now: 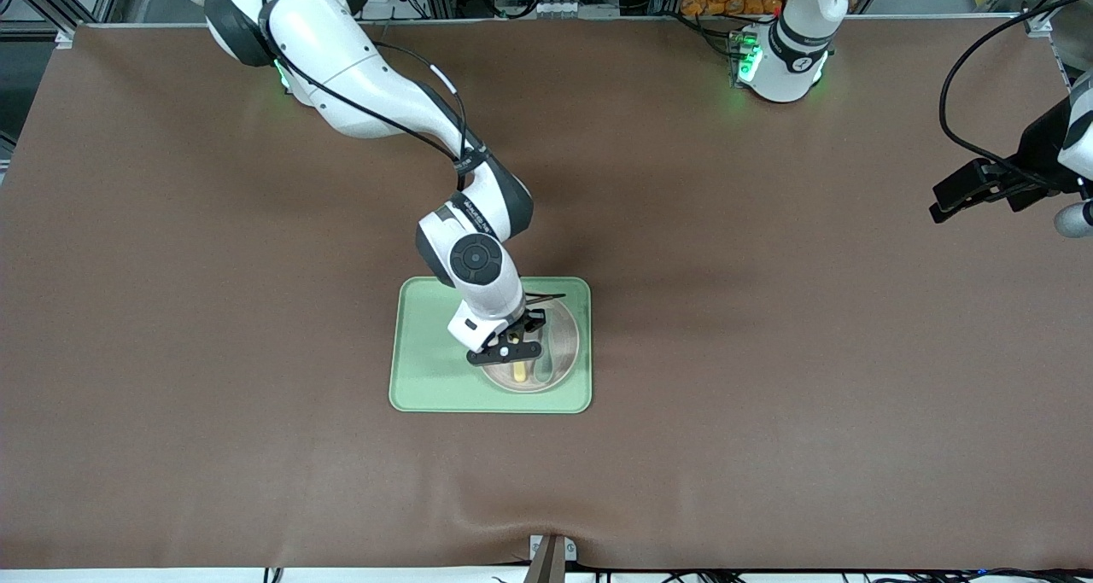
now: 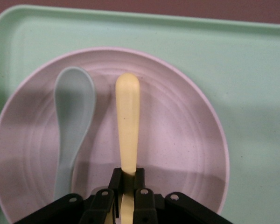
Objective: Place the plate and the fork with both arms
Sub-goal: 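Grasp the yellow fork with the right gripper and lift it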
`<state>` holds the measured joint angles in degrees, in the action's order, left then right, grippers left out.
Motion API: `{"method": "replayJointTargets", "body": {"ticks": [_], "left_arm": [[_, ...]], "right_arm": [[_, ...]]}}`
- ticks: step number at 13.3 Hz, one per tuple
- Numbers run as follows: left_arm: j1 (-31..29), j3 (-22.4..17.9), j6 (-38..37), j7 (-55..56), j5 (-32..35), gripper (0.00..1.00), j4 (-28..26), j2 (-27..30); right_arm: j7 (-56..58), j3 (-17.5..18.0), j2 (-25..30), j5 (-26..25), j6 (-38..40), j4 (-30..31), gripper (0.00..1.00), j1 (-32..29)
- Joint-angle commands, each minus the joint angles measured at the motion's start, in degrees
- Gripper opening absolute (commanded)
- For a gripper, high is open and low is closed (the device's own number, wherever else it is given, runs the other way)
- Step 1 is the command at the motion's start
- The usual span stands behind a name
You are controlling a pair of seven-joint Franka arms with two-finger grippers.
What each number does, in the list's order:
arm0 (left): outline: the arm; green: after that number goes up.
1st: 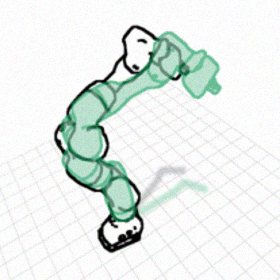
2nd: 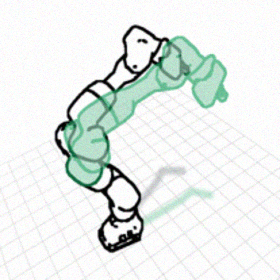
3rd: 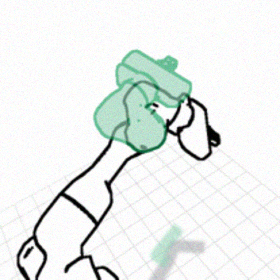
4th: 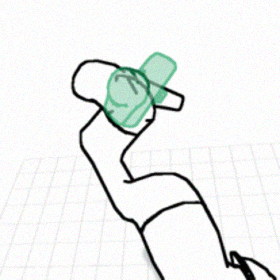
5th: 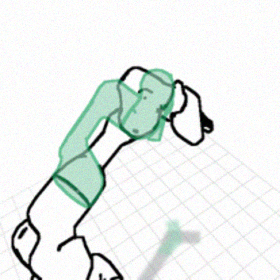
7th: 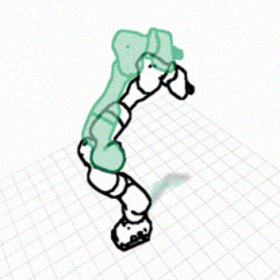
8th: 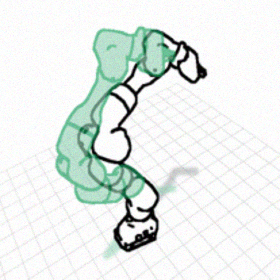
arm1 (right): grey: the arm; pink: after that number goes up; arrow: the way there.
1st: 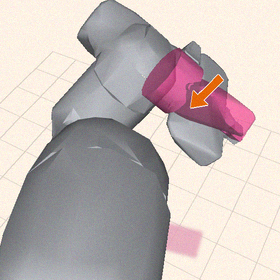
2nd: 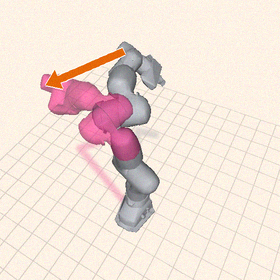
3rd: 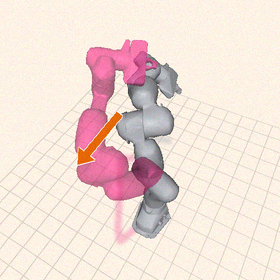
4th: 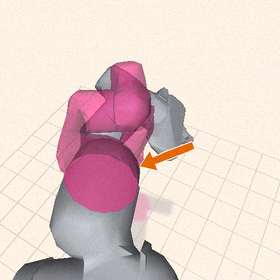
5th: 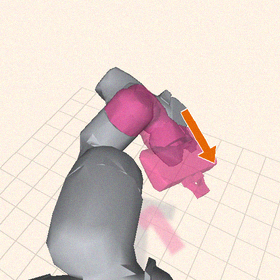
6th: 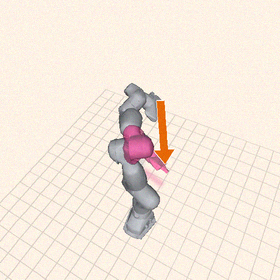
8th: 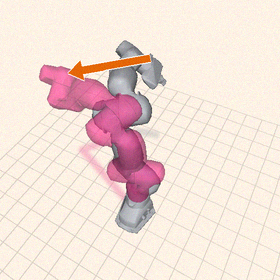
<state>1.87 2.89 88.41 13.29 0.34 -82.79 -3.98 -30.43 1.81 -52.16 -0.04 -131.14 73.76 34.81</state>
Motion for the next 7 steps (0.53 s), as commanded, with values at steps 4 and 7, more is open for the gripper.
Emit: {"method": "replayJointTargets", "body": {"ticks": [4,7], "left_arm": [[0.24,-0.08,0.45,-0.98,-0.42,1.0,-1.41,1.69],[0.16,1.5,0.53,-0.98,-0.42,1.0,-1.32,1.69]], "right_arm": [[-1.04,0.65,0.57,-0.14,7.47,-5.11,0.0,-2.37],[2.72,3.36,1.27,3.8,7.48,-5.03,0.0,-7.45]]}}
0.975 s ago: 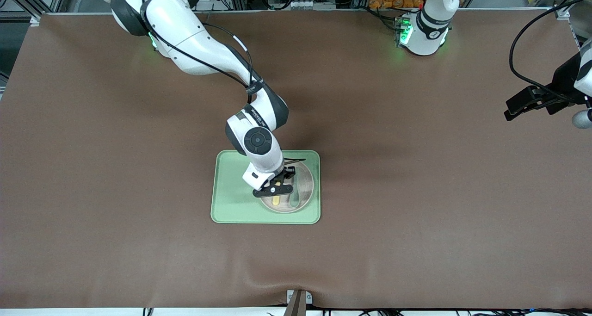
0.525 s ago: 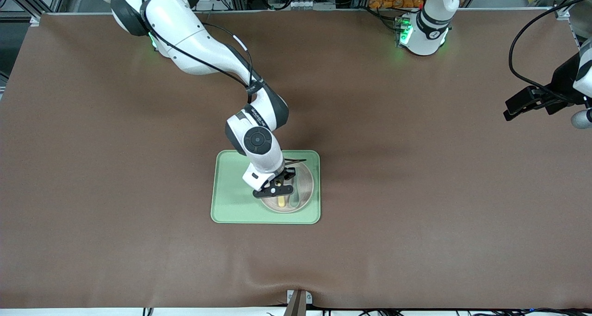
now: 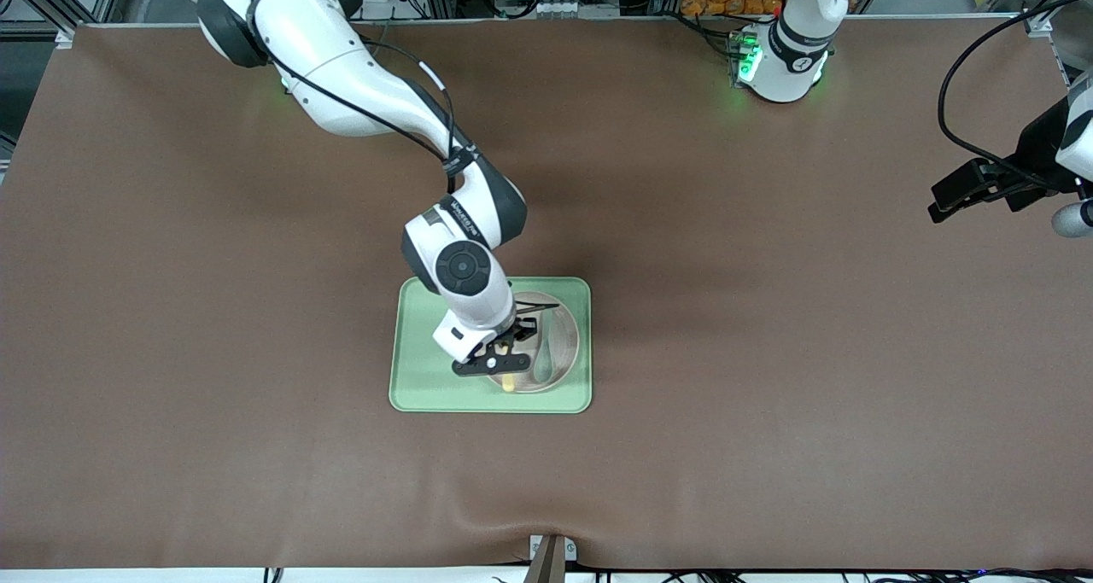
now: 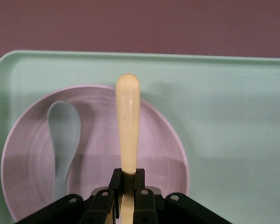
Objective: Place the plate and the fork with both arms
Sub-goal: 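Move the fork off the plate and lay it on the tray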
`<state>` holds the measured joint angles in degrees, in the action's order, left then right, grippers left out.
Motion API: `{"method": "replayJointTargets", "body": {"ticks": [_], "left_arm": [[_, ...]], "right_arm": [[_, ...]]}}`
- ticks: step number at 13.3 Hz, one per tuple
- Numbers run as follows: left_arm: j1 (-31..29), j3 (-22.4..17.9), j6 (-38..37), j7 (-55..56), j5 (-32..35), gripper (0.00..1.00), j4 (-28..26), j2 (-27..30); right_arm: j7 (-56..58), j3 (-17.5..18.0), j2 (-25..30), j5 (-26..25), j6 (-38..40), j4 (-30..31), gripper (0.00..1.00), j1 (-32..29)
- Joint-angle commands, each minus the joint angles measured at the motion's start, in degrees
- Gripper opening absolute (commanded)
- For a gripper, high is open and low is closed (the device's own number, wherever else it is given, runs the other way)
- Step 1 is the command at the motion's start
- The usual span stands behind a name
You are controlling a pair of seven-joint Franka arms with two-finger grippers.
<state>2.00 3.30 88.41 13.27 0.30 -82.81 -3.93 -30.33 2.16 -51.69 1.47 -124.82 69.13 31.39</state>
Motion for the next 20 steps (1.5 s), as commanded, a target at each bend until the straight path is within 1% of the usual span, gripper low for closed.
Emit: {"method": "replayJointTargets", "body": {"ticks": [1,5,7,8,11,14,18,20], "left_arm": [[0.02,1.27,0.53,-0.97,-0.38,1.0,-1.21,1.65],[-0.24,1.27,0.45,-1.06,-0.21,1.0,-1.04,1.65],[-0.33,1.18,0.45,-0.97,-0.3,1.0,-1.12,1.65],[-0.51,1.09,0.36,-0.97,-0.3,1.0,-1.12,1.65],[-0.51,0.74,0.18,-0.88,-0.3,1.0,-1.03,1.74],[-0.51,0.74,0.27,-0.62,-0.3,1.0,-1.03,1.65],[-0.95,1.0,0.27,-1.06,-0.3,1.0,-0.86,1.82],[-0.95,1.18,0.27,-1.14,-0.03,1.0,-0.86,1.82]], "right_arm": [[4.04,3.64,1.32,2.48,1.25,0.03,0.0,-5.28],[5.02,3.99,2.38,2.48,4.14,1.7,0.0,-8.53],[5.02,3.99,2.38,2.48,4.24,3.19,0.0,-8.98],[5.28,3.91,3.08,2.4,4.06,4.77,0.0,-9.59],[8.7,3.91,7.46,2.31,2.4,12.23,0.0,-11.0],[11.43,3.82,10.37,2.13,-4.61,20.4,0.0,-11.7],[11.17,3.82,9.85,2.13,-10.34,23.06,0.0,-11.44],[11.17,3.9,9.94,2.22,-10.09,22.45,0.61,-11.62]]}}
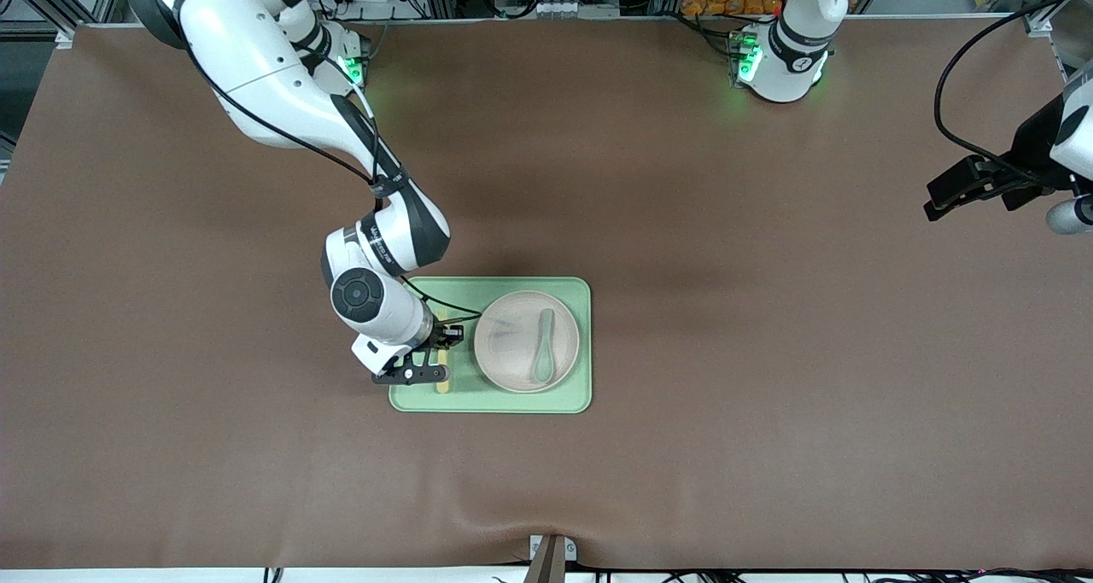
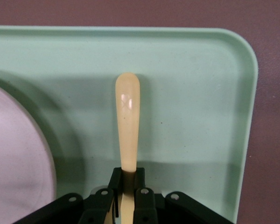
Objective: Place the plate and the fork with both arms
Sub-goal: 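Move the fork off the plate and lay it on the tray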
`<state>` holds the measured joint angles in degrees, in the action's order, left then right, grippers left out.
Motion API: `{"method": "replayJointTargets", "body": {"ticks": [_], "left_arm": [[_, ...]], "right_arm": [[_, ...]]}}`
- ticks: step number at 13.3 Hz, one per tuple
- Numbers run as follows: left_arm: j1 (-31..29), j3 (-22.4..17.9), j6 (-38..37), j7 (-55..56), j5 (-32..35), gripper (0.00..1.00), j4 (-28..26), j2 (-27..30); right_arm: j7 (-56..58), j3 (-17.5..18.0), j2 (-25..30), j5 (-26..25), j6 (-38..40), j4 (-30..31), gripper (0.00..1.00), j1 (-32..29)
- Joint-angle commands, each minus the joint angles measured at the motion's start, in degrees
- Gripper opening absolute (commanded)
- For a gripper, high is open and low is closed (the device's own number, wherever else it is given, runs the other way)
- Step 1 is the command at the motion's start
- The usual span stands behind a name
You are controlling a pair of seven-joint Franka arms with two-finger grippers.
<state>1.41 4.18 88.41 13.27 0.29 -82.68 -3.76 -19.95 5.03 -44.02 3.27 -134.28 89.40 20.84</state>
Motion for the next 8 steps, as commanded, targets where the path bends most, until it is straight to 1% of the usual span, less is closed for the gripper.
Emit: {"method": "replayJointTargets", "body": {"ticks": [1,2,4,6,8], "left_arm": [[-0.45,0.13,0.18,-1.14,-0.29,1.0,-0.91,1.74],[-0.36,0.22,0.18,-1.06,-0.29,1.0,-0.91,1.74],[-0.27,0.22,0.18,-0.97,-0.2,1.0,-0.82,1.65],[-0.27,0.13,0.18,-1.14,0.06,1.0,-0.82,1.56],[-0.01,0.22,0.27,-1.06,0.06,1.0,-0.73,1.48]], "right_arm": [[0.45,1.12,2.53,0.68,-0.63,1.92,0.88,-1.06],[0.53,1.12,2.79,0.68,-0.46,1.65,0.99,-1.06],[0.62,1.21,3.84,0.68,2.07,0.34,1.0,-1.07],[0.36,1.38,4.46,0.77,8.3,-2.64,1.0,-1.5],[-2.79,1.3,7.52,0.68,15.94,-3.88,1.0,-1.85]]}}
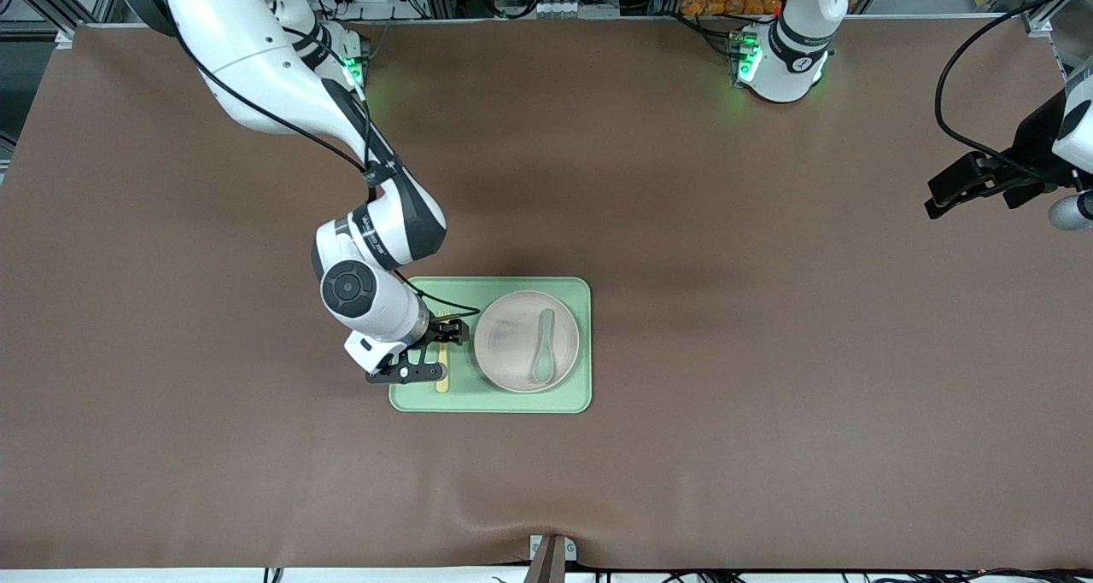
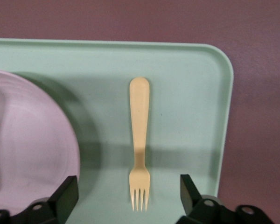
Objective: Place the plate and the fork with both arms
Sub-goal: 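Open the right gripper and raise it away from the fork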
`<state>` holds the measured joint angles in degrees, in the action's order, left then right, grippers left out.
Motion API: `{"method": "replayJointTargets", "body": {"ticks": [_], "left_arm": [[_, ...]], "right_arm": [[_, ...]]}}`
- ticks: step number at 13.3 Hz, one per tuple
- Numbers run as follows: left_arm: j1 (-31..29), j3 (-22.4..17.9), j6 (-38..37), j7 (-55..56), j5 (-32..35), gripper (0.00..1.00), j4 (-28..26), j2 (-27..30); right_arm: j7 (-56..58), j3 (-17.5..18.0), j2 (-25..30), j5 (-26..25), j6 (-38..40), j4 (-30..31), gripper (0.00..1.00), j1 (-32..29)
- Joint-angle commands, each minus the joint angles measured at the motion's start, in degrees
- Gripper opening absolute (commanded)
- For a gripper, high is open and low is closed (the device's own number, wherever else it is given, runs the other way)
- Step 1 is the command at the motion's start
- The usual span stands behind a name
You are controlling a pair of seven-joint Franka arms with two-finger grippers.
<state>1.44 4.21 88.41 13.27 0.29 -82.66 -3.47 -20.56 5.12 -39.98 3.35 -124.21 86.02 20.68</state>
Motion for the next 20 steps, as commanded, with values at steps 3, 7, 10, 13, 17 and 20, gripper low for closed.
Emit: {"method": "replayJointTargets", "body": {"ticks": [3,7,10,13,17,20], "left_arm": [[-0.12,0.27,0.18,-1.06,-0.03,1.0,-0.75,1.36],[-0.3,0.1,-0.08,-0.97,0.5,1.0,-0.75,1.27],[-0.39,0.01,-1.57,-1.14,0.59,1.0,-0.83,1.36],[-0.39,-0.25,-1.57,-2.28,0.59,1.0,-0.75,1.36],[-0.39,-0.25,-1.57,-2.46,0.67,1.0,-0.66,1.36],[-0.47,-0.43,-1.66,-3.08,0.59,1.0,-0.66,1.54]], "right_arm": [[-2.47,3.48,8.67,0.34,14.93,-0.5,1.0,-6.24],[-2.03,4.11,14.3,0.07,20.58,-0.5,1.0,-11.0],[-1.42,8.66,16.76,0.43,27.76,-2.42,1.0,-17.75],[0.17,6.23,21.07,-0.01,32.53,-3.75,1.0,-18.13],[8.6,0.69,25.72,-0.1,39.03,-6.04,1.0,-18.13],[10.89,-0.46,31.34,-1.06,42.8,-5.42,1.0,-18.65]]}}
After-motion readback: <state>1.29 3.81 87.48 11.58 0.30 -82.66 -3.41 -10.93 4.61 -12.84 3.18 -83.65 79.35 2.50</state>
